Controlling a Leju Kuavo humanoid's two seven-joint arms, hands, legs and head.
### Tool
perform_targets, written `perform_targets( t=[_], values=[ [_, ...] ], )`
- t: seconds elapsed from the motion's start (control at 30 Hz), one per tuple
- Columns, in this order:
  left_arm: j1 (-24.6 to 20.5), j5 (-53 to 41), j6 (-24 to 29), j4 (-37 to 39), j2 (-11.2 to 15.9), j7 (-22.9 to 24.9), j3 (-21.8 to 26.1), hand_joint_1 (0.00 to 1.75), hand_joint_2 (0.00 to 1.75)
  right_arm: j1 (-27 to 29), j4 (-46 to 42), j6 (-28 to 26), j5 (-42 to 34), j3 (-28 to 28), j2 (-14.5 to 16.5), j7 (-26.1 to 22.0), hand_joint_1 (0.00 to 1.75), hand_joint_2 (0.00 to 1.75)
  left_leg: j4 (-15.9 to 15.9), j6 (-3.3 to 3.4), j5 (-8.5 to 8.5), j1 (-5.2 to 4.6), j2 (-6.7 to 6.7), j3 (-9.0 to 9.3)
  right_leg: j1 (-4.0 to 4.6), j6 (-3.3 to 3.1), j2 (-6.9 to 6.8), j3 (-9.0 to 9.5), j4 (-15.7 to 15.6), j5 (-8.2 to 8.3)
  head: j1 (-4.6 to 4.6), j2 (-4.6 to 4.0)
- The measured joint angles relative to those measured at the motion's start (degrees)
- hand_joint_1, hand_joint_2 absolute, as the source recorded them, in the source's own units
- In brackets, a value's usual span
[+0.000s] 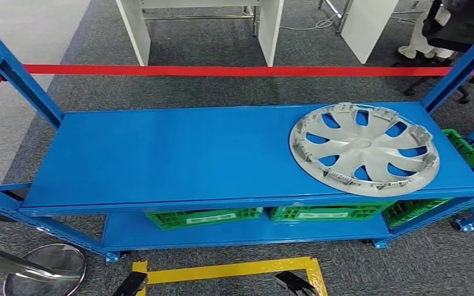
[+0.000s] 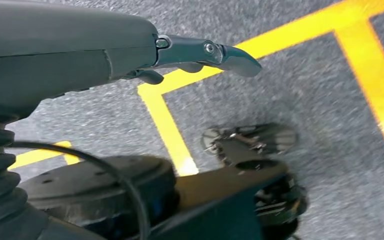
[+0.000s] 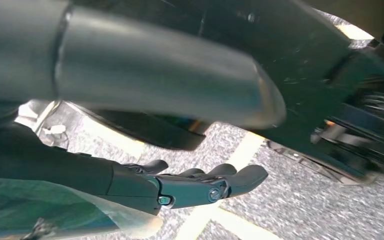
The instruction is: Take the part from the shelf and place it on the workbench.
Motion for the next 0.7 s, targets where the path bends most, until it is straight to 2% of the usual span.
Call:
perform_targets(
  t=[0.03, 0.07, 0.1, 0.13, 0.17, 0.2, 0.3, 0.37, 0.4, 0.47, 0.5, 0.53, 0.57, 0.63, 0.7],
  values=[
    [0.0, 0.0, -0.6, -0.5, 0.1, 0.1, 0.0, 0.0, 1.75, 0.9, 0.2, 0.0, -0.1, 0.0, -0.2, 0.2, 0.0, 1.75, 0.0, 0.03, -0.07, -0.04, 0.3, 0.05, 0.0, 0.0, -0.04, 0.04, 0.0, 0.64, 0.01, 0.0],
    [-0.1, 0.1, -1.2, -1.2, 0.2, 0.1, 0.0, 0.0, 1.75, 2.1, 0.4, -0.1, -0.2, -0.1, -0.5, 0.0, 0.0, 1.75, 0.0, 0.01, -0.17, -0.06, 0.42, 0.15, 0.0, -0.08, -0.08, 1.27, -2.3, 2.2, 0.02, 0.0],
    [-0.2, 0.2, -1.7, -2.1, 0.3, 0.1, 0.1, 0.0, 1.31, 3.3, 0.7, -0.3, -0.5, -0.2, -0.8, -0.5, 0.0, 1.75, 0.0, -0.08, -0.3, -0.06, 0.45, 0.29, 0.02, -0.24, -0.22, 3.42, -6.2, 4.19, 0.04, 0.0],
    [-0.3, 0.5, -2.2, -3.1, 0.5, 0.1, 0.1, 0.0, 0.87, 4.5, 0.9, -0.4, -0.9, -0.3, -1.2, -1.2, 0.0, 1.75, 0.1, -0.26, -0.45, -0.18, 0.47, 0.37, 0.11, -0.43, -0.39, 5.71, -10.3, 5.5, 0.06, 0.0],
    [-0.3, 0.7, -2.7, -3.9, 0.7, 0.1, 0.2, 0.0, 0.44, 5.5, 1.0, -0.6, -1.4, -0.5, -1.5, -2.1, 0.0, 1.75, 0.2, -0.5, -0.59, -0.28, 0.51, 0.41, 0.19, -0.67, -0.49, 7.44, -13.4, 6.32, 0.04, 0.0],
    [-0.2, 1.0, -3.2, -4.7, 0.9, 0.1, 0.3, 0.0, 0.0, 6.5, 1.1, -0.7, -1.9, -0.7, -1.9, -3.2, 0.0, 1.75, 0.2, -0.79, -0.68, -0.37, 0.62, 0.44, 0.29, -0.89, -0.52, 8.45, -15.1, 6.53, 0.0, 0.0],
    [1.0, 2.2, -5.1, -6.3, 1.9, 0.1, 0.7, 0.0, 0.0, 8.5, 0.7, -1.2, -3.7, -1.9, -3.2, -6.7, 0.0, 1.75, 0.2, -1.72, -0.86, -0.4, 0.96, 0.71, 0.3, -1.64, -0.24, 8.84, -15.6, 6.46, -0.05, 0.0],
    [2.6, 2.9, -6.2, -6.8, 2.5, 0.1, 1.0, 0.0, 0.0, 9.2, -0.3, -1.6, -4.7, -2.5, -3.8, -8.8, 0.0, 1.75, 2.2, -2.35, -2.55, -0.36, 0.96, 0.13, 0.05, -2.32, -0.47, 9.28, -16.0, 6.46, -0.22, 0.0],
    [3.7, 3.2, -6.7, -6.9, 2.7, 0.1, 1.2, 0.0, 0.0, 9.5, -1.1, -1.7, -5.2, -2.8, -4.1, -9.7, 0.0, 1.75, 4.9, -2.59, -4.21, -0.29, 0.95, -1.03, -0.03, -2.59, -0.63, 9.46, -16.1, 6.42, -0.31, 0.0],
    [6.3, 3.9, -7.7, -6.6, 3.2, 0.1, 1.4, 0.0, 0.0, 9.8, -3.2, -2.0, -6.0, -3.3, -4.8, -11.6, 0.0, 1.75, 12.5, -2.88, -7.76, -0.2, 0.95, -4.54, 0.03, -2.9, -0.77, 9.52, -16.1, 6.27, -0.43, 0.0],
    [7.7, 4.1, -8.2, -6.3, 3.4, 0.1, 1.5, 0.0, 0.0, 9.9, -4.4, -2.1, -6.4, -3.5, -5.1, -12.4, 0.0, 1.75, 15.3, -2.93, -8.56, -0.17, 0.95, -5.9, 0.07, -2.96, -0.76, 9.55, -16.1, 6.23, -0.43, 0.0],
    [9.1, 4.4, -8.5, -5.9, 3.6, 0.1, 1.6, 0.0, 0.0, 9.8, -5.7, -2.3, -6.7, -3.8, -5.4, -13.1, 0.0, 1.75, 16.2, -2.92, -8.24, -0.17, 0.95, -6.4, 0.09, -2.99, -0.71, 9.59, -16.1, 6.2, -0.43, 0.0],
    [10.4, 4.6, -8.9, -5.3, 3.8, 0.1, 1.6, 0.0, 0.0, 9.6, -7.1, -2.4, -7.1, -4.1, -5.8, -13.8, 0.0, 1.75, 14.8, -2.83, -6.9, -0.17, 0.95, -5.87, 0.09, -2.97, -0.64, 9.66, -16.1, 6.17, -0.44, 0.0],
    [12.9, 5.0, -9.5, -4.0, 4.2, 0.1, 1.8, 0.0, 0.0, 9.0, -9.9, -2.7, -7.6, -4.5, -6.5, -15.0, 0.0, 1.75, 7.3, -2.43, -2.91, -0.18, 0.95, -2.4, 0.12, -2.79, -0.49, 9.86, -16.0, 6.06, -0.43, 0.0],
    [14.8, 5.4, -10.2, -3.1, 4.7, 0.1, 2.0, 0.0, 0.0, 8.6, -12.4, -3.0, -8.3, -5.1, -7.3, -16.4, 0.0, 1.75, 1.3, -1.89, -0.97, -0.33, 0.94, 0.52, 0.35, -2.25, -0.43, 9.66, -15.9, 5.77, -0.36, 0.0]
  ],
)
